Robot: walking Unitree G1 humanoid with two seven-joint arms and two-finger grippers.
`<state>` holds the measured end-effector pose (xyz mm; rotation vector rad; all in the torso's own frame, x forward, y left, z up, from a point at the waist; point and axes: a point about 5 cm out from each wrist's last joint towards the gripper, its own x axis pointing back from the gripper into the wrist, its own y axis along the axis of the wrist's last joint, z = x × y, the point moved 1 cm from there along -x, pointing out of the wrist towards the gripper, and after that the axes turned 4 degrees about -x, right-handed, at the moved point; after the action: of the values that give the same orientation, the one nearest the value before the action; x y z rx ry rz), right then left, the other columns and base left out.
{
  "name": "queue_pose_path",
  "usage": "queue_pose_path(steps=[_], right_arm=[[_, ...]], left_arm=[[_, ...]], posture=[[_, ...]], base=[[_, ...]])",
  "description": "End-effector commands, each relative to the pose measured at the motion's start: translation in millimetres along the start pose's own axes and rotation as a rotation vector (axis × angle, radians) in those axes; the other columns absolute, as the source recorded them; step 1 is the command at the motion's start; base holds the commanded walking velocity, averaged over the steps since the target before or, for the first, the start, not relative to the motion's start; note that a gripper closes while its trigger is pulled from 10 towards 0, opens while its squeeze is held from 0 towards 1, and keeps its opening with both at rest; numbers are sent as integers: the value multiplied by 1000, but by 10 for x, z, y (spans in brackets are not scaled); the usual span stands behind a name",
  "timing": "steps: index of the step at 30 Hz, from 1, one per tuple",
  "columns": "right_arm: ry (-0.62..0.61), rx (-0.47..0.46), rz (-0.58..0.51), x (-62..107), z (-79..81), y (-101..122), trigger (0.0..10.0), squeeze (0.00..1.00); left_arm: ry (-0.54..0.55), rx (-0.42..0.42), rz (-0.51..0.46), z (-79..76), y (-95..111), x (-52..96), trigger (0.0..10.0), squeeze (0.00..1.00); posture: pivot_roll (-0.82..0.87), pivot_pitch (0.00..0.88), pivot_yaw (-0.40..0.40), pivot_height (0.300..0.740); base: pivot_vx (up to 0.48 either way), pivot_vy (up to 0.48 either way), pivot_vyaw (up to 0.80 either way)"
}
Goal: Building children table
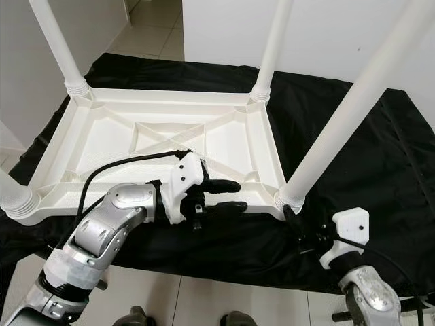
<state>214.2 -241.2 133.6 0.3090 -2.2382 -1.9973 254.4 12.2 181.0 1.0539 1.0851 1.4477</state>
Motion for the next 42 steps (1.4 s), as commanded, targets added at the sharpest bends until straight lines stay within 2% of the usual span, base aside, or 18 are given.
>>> queue_pose_path(steps=[1, 2, 3, 8, 12, 17, 22, 27, 28, 29, 30, 31, 32, 41, 42], right_arm=[[9, 7, 11, -15, -2, -31, 10000, 0], [9, 7, 11, -15, -2, -31, 10000, 0], [32, 14, 3, -114, 14, -32, 10000, 0], [39, 14, -1, -151, 17, -31, 10000, 0], [68, 19, -16, -317, 41, -29, 10000, 0], [80, 22, -21, -383, 49, -28, 10000, 0], [118, 32, -37, -561, 82, -12, 10000, 0], [132, 46, -42, -616, 76, -1, 10000, 0], [135, 49, -43, -624, 72, -1, 7569, 0], [136, 51, -42, -626, 63, -4, 7569, 0], [138, 42, -36, -617, 58, -15, 1020, 0], [138, 42, -36, -617, 58, -15, 1020, 0], [140, 33, -30, -606, 56, -28, 0, 0], [123, 6, 1, -547, 72, -128, 0, 0], [108, 3, 5, -539, 70, -143, 3647, 0]], left_arm=[[147, 11, 39, 66, -52, -14, 10000, 0], [147, 11, 39, 66, -52, -14, 10000, 0], [172, 9, 45, 73, -65, -49, 10000, 0], [174, 10, 39, 68, -53, -64, 10000, 0], [181, 16, 38, 12, -60, -128, 10000, 0], [198, 17, 43, 7, -73, -157, 10000, 0], [261, 64, 49, -1, -149, -259, 10000, 0], [271, 65, 48, -17, -153, -296, 10000, 0], [271, 61, 47, -20, -148, -302, 10000, 0], [270, 57, 47, -20, -146, -304, 10000, 0], [271, 59, 39, -15, -140, -308, 10000, 0], [271, 59, 39, -15, -140, -308, 10000, 0], [271, 61, 34, -12, -139, -314, 10000, 0], [261, 64, 20, -17, -134, -354, 10000, 0], [267, 67, 18, -21, -135, -364, 10000, 0]], posture=[[7, 13, -42, 740], [7, 13, -42, 740], [16, 12, -46, 740], [18, 12, -48, 740], [32, 16, -56, 740], [35, 18, -59, 740], [42, 17, -67, 740], [43, 17, -69, 740], [43, 17, -69, 740], [41, 17, -70, 740], [39, 19, -72, 740], [39, 19, -72, 740], [38, 20, -73, 740], [21, 26, -70, 740], [18, 26, -68, 740]], base=[[0, 0, 0], [0, 0, 0], [0, 0, 0], [0, 0, 0], [0, 0, 0], [0, 0, 0], [0, 0, 0], [0, 0, 0], [0, 0, 0], [0, 0, 0], [0, 0, 0], [0, 0, 0], [0, 0, 0], [0, 0, 0], [0, 0, 0]])
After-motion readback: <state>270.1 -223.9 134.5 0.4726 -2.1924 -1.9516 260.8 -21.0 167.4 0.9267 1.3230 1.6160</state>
